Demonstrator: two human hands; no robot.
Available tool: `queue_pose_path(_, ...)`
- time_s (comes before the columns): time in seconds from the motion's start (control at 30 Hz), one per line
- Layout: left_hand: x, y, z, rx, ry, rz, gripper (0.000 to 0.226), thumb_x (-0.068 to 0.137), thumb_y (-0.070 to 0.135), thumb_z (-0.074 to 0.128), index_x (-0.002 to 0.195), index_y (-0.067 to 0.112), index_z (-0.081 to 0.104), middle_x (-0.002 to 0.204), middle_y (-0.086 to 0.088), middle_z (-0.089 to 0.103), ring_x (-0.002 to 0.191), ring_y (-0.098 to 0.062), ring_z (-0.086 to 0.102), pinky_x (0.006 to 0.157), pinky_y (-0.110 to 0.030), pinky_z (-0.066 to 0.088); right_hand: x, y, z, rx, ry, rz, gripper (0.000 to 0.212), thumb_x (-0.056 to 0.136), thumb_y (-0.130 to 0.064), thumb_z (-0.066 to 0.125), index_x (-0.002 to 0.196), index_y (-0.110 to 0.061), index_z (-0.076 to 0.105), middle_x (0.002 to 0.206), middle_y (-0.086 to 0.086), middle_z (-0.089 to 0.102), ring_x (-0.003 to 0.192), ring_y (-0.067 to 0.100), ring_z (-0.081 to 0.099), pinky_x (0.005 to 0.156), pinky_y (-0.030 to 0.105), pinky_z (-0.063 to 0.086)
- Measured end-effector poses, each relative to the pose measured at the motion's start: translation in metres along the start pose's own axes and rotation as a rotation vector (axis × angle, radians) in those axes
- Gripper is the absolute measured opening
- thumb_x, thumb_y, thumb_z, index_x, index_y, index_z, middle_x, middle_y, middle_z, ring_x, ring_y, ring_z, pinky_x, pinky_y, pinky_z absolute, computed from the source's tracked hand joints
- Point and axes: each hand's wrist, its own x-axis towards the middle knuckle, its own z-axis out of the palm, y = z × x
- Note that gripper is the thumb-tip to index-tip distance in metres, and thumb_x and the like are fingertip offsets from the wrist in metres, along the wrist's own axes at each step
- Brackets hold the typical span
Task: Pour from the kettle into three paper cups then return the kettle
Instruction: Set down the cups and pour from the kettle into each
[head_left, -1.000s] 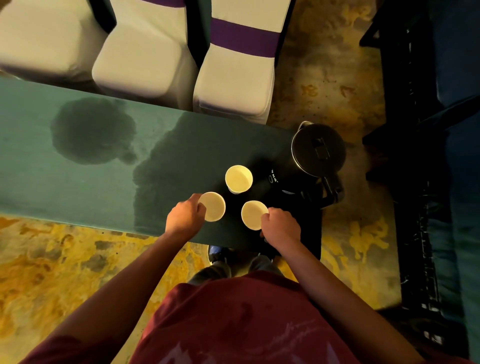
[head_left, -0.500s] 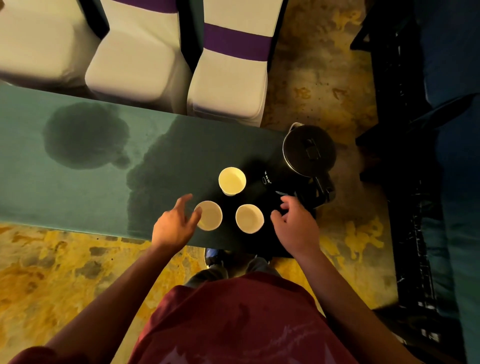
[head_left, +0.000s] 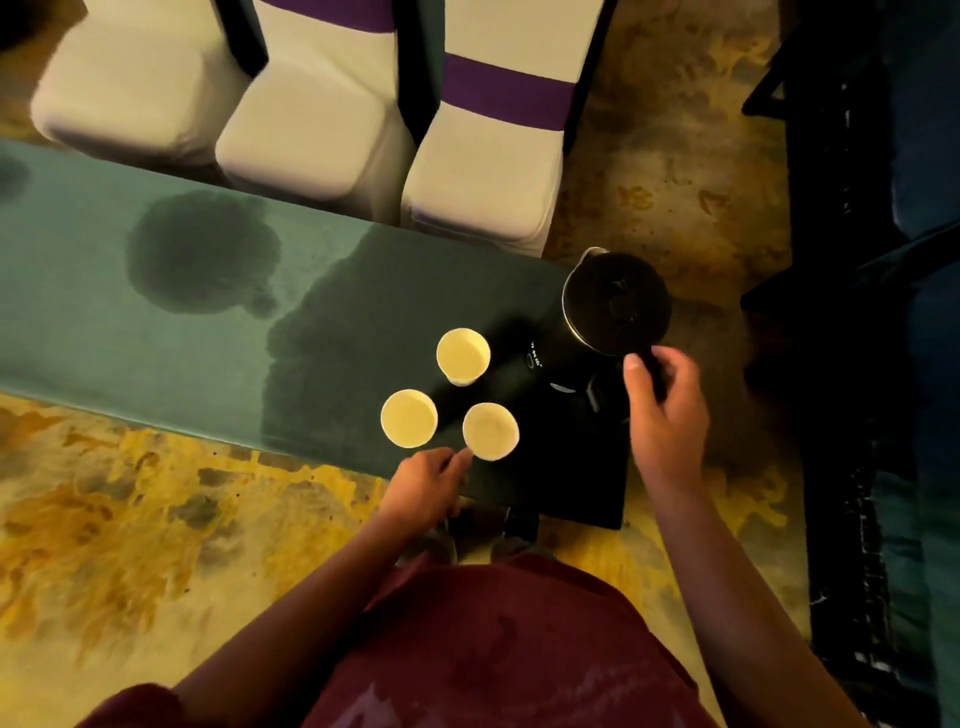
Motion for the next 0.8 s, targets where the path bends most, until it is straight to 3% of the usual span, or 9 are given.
queue_pose_path(0.07,0.005,0.002,0.002,-0.165,-0.021,-0.056,0.043,0.100,0.044,0.051,0.078,0.009,0.062,0.053,-0.008,0.064,0.041,-0.018,0.056,0.041,-0.023,0.043,0.006,0.005,0.001,-0.022,-0.027,0.048,0.041,0.099,-0.046,0.054,0.123,-0.013,0.061,0.109,0.002,0.071,0.098,0.016,0.067,0.082,0.032,0.055)
queue_pose_path(0.13,0.006,0.006,0.010,-0.224,0.035,-0.068,0.040,0.099,0.041,0.053,0.077,0.009,0.063,0.054,-0.007,0.064,0.040,-0.015,0.055,0.040,-0.022,0.041,0.016,0.011,-0.004,-0.062,-0.163,0.127,0.041,0.101,-0.049,0.048,0.118,-0.016,0.064,0.100,0.000,0.074,0.089,0.008,0.064,0.075,0.024,0.048)
queue_pose_path(0.2,0.009,0.005,0.015,-0.237,0.088,-0.052,0.038,0.099,0.038,0.056,0.074,0.011,0.063,0.053,-0.003,0.063,0.039,-0.012,0.054,0.044,-0.025,0.044,0.018,0.015,-0.005,0.010,-0.263,0.185,0.037,0.101,-0.049,0.048,0.104,-0.019,0.069,0.088,-0.001,0.076,0.087,0.002,0.063,0.074,0.020,0.040)
queue_pose_path(0.27,0.011,0.004,0.019,-0.263,0.120,-0.050,0.037,0.099,0.035,0.057,0.075,0.008,0.063,0.052,-0.001,0.062,0.038,-0.011,0.053,0.046,-0.027,0.046,0.020,0.016,-0.005,0.135,-0.285,0.241,0.040,0.101,-0.047,0.051,0.098,-0.013,0.072,0.082,0.004,0.076,0.085,0.009,0.066,0.075,0.021,0.039)
queue_pose_path(0.4,0.012,0.007,0.025,-0.259,0.143,-0.054,0.035,0.100,0.031,0.056,0.081,0.001,0.063,0.053,-0.001,0.061,0.040,-0.010,0.053,0.046,-0.027,0.046,0.030,0.014,-0.004,0.345,-0.334,0.308,0.035,0.098,-0.040,0.058,0.080,-0.013,0.071,0.061,0.001,0.057,0.063,0.014,0.056,0.077,0.027,0.046)
queue_pose_path(0.5,0.015,0.008,0.029,-0.266,0.156,-0.065,0.032,0.099,0.029,0.057,0.082,0.003,0.062,0.056,-0.002,0.061,0.043,-0.009,0.054,0.047,-0.025,0.047,0.039,0.013,-0.006,0.448,-0.295,0.342,0.034,0.095,-0.035,0.064,0.064,-0.019,0.064,0.059,-0.001,0.052,0.053,0.012,0.047,0.065,0.031,0.040)
queue_pose_path(0.8,0.018,0.015,0.028,-0.228,0.182,-0.018,0.028,0.098,0.026,0.059,0.071,0.016,0.057,0.058,-0.001,0.063,0.048,-0.010,0.058,0.051,-0.024,0.048,0.046,0.009,-0.073,0.245,-0.527,0.141,0.037,0.098,-0.022,0.061,0.066,-0.004,0.059,0.048,-0.004,0.051,0.044,0.016,0.039,0.052,0.033,0.027)
